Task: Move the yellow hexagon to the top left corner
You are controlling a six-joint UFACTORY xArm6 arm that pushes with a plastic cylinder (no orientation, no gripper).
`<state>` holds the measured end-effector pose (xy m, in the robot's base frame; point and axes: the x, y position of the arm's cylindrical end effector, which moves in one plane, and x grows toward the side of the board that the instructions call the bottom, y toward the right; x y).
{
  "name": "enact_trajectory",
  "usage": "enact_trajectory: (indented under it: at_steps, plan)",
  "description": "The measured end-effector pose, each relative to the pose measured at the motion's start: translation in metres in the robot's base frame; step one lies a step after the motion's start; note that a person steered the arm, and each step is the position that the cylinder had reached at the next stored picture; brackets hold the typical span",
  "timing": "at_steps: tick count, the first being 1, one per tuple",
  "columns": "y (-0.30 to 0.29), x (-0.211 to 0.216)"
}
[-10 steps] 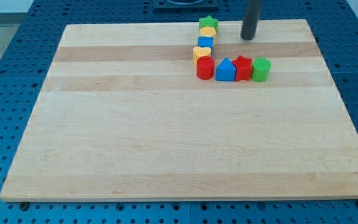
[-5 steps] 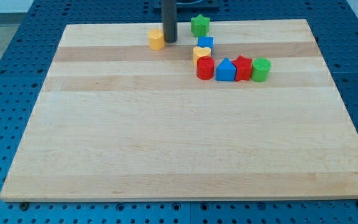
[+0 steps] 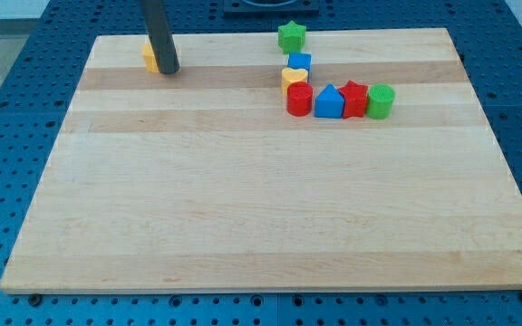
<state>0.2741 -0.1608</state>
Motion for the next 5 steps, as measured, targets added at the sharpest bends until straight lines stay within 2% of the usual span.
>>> enact_trajectory:
  at_steps: [2,5]
  plan:
    - [-0.002,-0.009]
    - [-0.051,-0.03]
